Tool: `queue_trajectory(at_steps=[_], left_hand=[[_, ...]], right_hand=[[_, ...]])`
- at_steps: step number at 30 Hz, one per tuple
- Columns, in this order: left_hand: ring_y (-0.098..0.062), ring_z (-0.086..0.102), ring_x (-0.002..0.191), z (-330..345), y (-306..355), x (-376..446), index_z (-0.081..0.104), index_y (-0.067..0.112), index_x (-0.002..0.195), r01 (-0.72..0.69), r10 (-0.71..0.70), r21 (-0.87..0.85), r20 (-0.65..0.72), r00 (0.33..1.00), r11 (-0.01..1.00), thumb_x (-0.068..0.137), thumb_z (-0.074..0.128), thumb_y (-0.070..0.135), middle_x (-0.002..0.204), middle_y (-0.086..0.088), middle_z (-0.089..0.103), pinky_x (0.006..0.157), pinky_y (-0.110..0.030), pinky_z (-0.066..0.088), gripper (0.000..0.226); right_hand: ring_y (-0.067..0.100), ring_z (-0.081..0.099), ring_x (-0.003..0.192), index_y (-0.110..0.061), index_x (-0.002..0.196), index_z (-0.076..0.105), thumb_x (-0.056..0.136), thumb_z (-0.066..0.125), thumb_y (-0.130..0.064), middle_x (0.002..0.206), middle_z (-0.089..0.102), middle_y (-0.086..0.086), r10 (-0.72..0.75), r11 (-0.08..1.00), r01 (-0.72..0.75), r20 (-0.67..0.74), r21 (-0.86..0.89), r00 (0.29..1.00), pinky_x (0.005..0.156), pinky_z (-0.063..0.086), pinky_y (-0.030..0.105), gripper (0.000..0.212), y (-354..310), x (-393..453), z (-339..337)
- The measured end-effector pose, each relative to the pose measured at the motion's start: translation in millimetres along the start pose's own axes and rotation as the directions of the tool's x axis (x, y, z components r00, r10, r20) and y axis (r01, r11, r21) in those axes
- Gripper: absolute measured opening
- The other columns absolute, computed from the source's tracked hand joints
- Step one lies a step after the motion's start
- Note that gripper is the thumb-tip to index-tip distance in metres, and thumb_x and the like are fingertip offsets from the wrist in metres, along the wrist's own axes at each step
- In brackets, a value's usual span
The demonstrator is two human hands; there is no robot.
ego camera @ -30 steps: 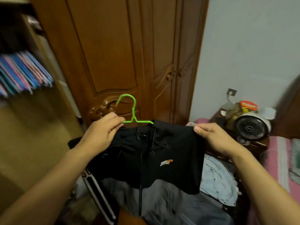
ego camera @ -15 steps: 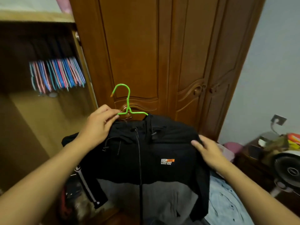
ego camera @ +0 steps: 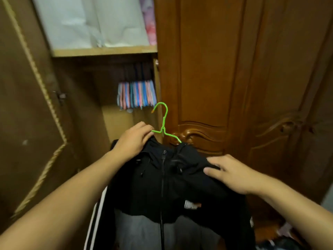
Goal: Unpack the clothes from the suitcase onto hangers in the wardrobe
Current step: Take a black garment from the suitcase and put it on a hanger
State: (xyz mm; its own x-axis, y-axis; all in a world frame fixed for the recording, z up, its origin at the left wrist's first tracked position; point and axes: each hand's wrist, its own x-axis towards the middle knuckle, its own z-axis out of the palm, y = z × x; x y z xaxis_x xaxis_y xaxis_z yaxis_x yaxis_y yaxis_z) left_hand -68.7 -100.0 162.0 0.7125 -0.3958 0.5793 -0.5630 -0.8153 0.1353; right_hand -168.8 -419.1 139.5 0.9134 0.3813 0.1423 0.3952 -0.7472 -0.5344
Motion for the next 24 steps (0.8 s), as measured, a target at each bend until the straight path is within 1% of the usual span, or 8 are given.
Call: queue_trajectory(at_steps=[2,5,10,12,14,16,19,24], left_hand=[[-0.036,0.061,0.091,-13,-16,2,0.056,0.021,0.094,0.114,-0.122,0.192,0.031,0.992,0.975,0.103,0.049,0.039,0.094,-0.003,0.056,0.07,-0.043,0.052,0.022],[-0.04,0.063,0.092,-36,-35,7,0.053,0.019,0.093,0.198,-0.225,0.316,0.052,0.973,0.928,0.103,0.048,0.038,0.096,-0.009,0.065,0.071,-0.043,0.051,0.022],[-0.041,0.063,0.099,-68,-75,16,0.055,0.021,0.094,0.223,-0.273,0.351,0.102,0.956,0.909,0.104,0.049,0.034,0.102,-0.014,0.067,0.071,-0.04,0.042,0.018],[-0.038,0.059,0.113,-83,-96,21,0.059,0.024,0.124,0.288,-0.331,0.28,0.12,0.936,0.916,0.103,0.051,0.037,0.12,-0.012,0.06,0.084,-0.041,0.047,0.026],[-0.036,0.05,0.126,-103,-122,21,0.042,0.028,0.148,0.318,-0.375,0.335,0.122,0.919,0.887,0.101,0.054,0.041,0.139,-0.012,0.048,0.102,-0.046,0.047,0.05],[-0.037,0.039,0.137,-123,-151,13,0.034,0.026,0.153,0.307,-0.387,0.523,0.048,0.921,0.795,0.099,0.054,0.035,0.147,-0.014,0.042,0.113,-0.048,0.037,0.058],[-0.043,0.015,0.151,-154,-190,-7,0.032,0.021,0.154,0.339,-0.425,0.771,-0.099,0.9,0.539,0.1,0.045,0.028,0.158,-0.021,0.03,0.123,-0.054,0.009,0.056],[-0.052,-0.011,0.15,-166,-228,-16,0.019,0.013,0.159,0.294,-0.452,0.924,-0.159,0.878,0.246,0.103,0.031,0.044,0.163,-0.034,-0.002,0.121,-0.06,-0.008,0.066]], right_hand=[[0.014,0.067,0.105,-0.026,0.115,0.068,0.096,0.058,-0.013,0.111,0.073,-0.007,-0.006,0.962,-0.005,0.04,0.274,0.999,0.096,0.052,0.041,0.025,-20,12,16],[-0.009,0.053,0.122,-0.061,0.144,0.029,0.09,0.052,0.013,0.137,0.048,-0.036,-0.056,0.917,0.006,0.115,0.399,0.992,0.096,0.043,0.009,0.095,-53,27,40],[0.015,0.049,0.135,-0.072,0.141,0.015,0.089,0.049,0.008,0.154,0.034,-0.023,-0.212,0.927,0.152,0.144,0.342,0.967,0.109,0.043,0.028,0.101,-104,64,61],[0.018,0.047,0.135,-0.07,0.141,0.018,0.089,0.044,0.01,0.156,0.031,-0.024,-0.215,0.916,0.164,0.103,0.367,0.971,0.109,0.043,0.027,0.1,-118,83,70],[0.035,0.048,0.131,-0.069,0.141,0.022,0.09,0.04,0.012,0.156,0.032,-0.022,-0.173,0.909,0.126,0.085,0.398,0.981,0.108,0.041,0.051,0.098,-127,104,82],[0.027,0.054,0.128,-0.067,0.141,0.03,0.089,0.037,0.014,0.157,0.033,-0.018,-0.123,0.899,0.097,0.035,0.428,0.992,0.107,0.044,0.047,0.096,-134,130,95],[-0.001,0.053,0.122,-0.052,0.146,0.036,0.091,0.039,0.014,0.154,0.04,-0.012,-0.035,0.889,0.06,-0.064,0.454,0.997,0.092,0.046,0.009,0.086,-147,180,112],[0.004,0.058,0.078,-0.036,0.146,0.048,0.097,0.043,0.006,0.108,0.059,-0.004,0.193,0.876,-0.091,-0.171,0.473,0.966,0.063,0.042,0.005,0.065,-189,245,156]])
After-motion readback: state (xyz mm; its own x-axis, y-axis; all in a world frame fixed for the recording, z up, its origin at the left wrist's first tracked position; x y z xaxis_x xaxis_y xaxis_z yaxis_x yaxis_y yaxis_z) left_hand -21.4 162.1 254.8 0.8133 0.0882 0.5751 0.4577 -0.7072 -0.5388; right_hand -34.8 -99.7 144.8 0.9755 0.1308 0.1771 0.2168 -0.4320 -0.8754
